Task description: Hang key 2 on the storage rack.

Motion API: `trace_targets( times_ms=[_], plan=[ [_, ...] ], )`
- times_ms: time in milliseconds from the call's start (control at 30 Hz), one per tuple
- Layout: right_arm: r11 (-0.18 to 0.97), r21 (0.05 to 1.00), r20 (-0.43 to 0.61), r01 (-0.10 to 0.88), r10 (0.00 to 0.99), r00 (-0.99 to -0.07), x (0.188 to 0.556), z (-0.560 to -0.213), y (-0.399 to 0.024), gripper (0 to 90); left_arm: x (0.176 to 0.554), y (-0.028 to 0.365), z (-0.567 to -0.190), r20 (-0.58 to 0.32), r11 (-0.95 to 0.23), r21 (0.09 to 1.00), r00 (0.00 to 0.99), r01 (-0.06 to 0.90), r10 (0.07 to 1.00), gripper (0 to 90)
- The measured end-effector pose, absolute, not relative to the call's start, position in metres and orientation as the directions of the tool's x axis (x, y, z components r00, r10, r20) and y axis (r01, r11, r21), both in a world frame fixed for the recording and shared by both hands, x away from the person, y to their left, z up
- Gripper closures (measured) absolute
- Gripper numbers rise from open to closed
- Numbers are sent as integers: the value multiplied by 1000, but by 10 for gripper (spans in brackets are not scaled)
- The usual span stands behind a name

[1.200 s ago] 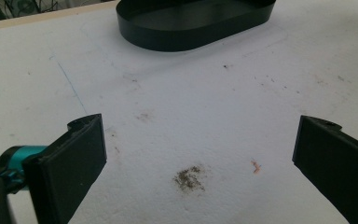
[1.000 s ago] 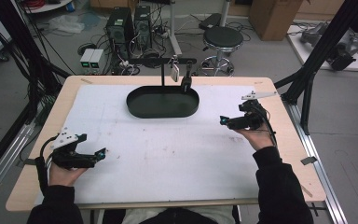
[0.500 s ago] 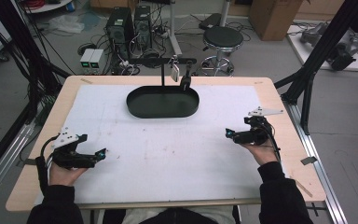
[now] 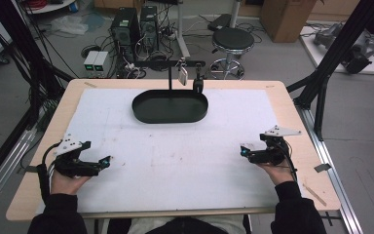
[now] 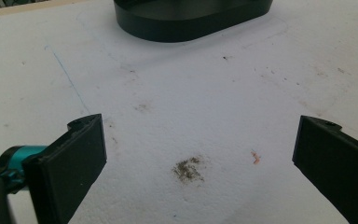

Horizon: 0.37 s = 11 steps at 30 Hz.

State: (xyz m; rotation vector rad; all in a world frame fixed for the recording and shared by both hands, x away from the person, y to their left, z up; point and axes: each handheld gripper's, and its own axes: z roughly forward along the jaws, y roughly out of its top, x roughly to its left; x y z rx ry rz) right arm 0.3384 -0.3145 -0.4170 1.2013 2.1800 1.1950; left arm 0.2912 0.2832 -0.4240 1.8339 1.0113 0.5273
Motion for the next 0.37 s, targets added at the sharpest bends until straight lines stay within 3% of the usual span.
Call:
trace_targets(
  times_ms=[367],
  plan=[
    [310, 809, 44, 499, 815, -577, 324, -432, -314, 12, 292, 281, -427, -53, -240, 874, 573, 422, 818, 32]
  ],
)
